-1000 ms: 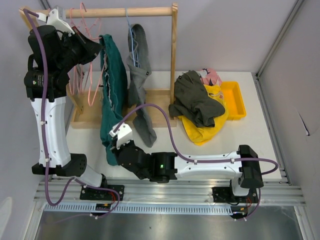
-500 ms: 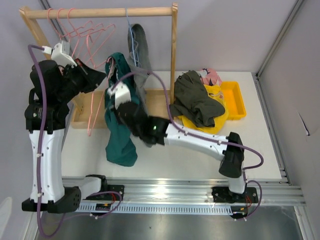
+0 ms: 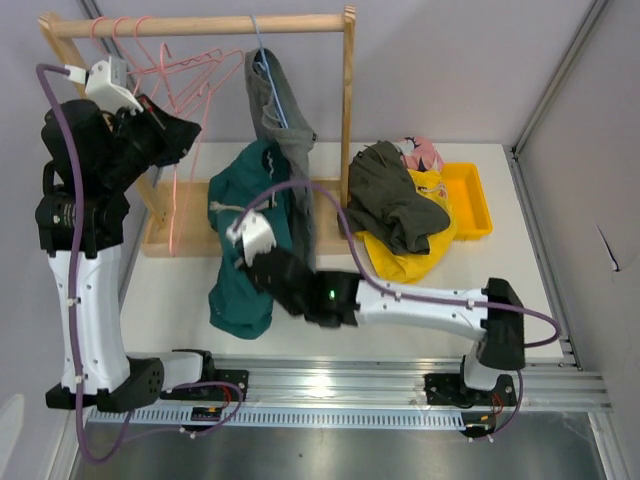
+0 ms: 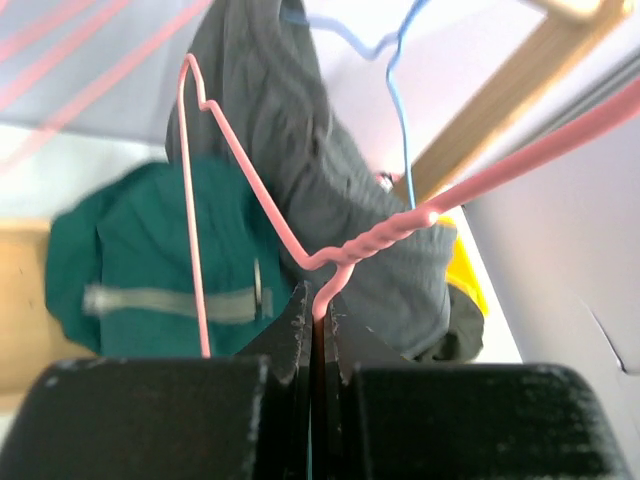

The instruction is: Remove the shorts from the hanger

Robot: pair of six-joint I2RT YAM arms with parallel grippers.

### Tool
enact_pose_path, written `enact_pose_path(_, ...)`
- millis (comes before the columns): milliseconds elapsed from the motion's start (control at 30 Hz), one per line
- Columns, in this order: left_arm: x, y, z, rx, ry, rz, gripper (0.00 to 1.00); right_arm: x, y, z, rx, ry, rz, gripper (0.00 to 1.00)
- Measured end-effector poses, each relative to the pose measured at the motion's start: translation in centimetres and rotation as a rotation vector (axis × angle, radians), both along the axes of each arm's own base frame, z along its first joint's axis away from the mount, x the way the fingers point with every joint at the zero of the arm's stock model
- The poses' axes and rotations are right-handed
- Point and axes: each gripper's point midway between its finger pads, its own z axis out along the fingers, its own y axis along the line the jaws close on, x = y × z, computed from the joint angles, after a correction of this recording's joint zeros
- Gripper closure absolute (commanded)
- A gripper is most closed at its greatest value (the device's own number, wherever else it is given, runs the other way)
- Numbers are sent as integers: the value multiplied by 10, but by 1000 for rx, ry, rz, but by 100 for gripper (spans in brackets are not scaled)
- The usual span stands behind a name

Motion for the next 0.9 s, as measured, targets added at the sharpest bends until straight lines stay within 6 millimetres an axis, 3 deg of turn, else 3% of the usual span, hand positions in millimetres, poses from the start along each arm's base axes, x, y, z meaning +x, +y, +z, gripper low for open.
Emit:
enact_pose_path(33, 6, 0, 4, 3, -8, 2, 100, -20, -8, -17, -37, 11, 16, 100)
enact_pose_path(133, 28, 1, 9, 11, -15, 6, 100, -94, -20, -36, -79, 19, 131, 100)
enact_pose_path(233, 52, 0, 12, 16, -18, 4, 100, -150, -44, -24, -51, -1, 220, 100)
enact_pose_path(333, 80, -3, 14, 13, -23, -6, 100, -186, -73, 7, 19, -26, 253, 100)
enact_pose_path(433, 106, -7, 15, 4, -26, -18, 100, -194, -99, 36, 89, -37, 219, 100)
enact_pose_path(533, 134, -10, 7, -7, -17, -23, 100, -189, -121, 51, 121, -45, 162, 100)
enact_pose_path(800, 181, -9, -36, -13, 69, -22, 98, -177, -162, 62, 108, -96, 70, 100)
enact_pose_path(867, 183, -8, -39, -12, 76, -20, 84, -179, -172, 68, 104, -121, 60, 100)
enact_pose_path(900, 183, -7, -40, -12, 78, -19, 65, -178, -178, 72, 93, -142, 48, 100)
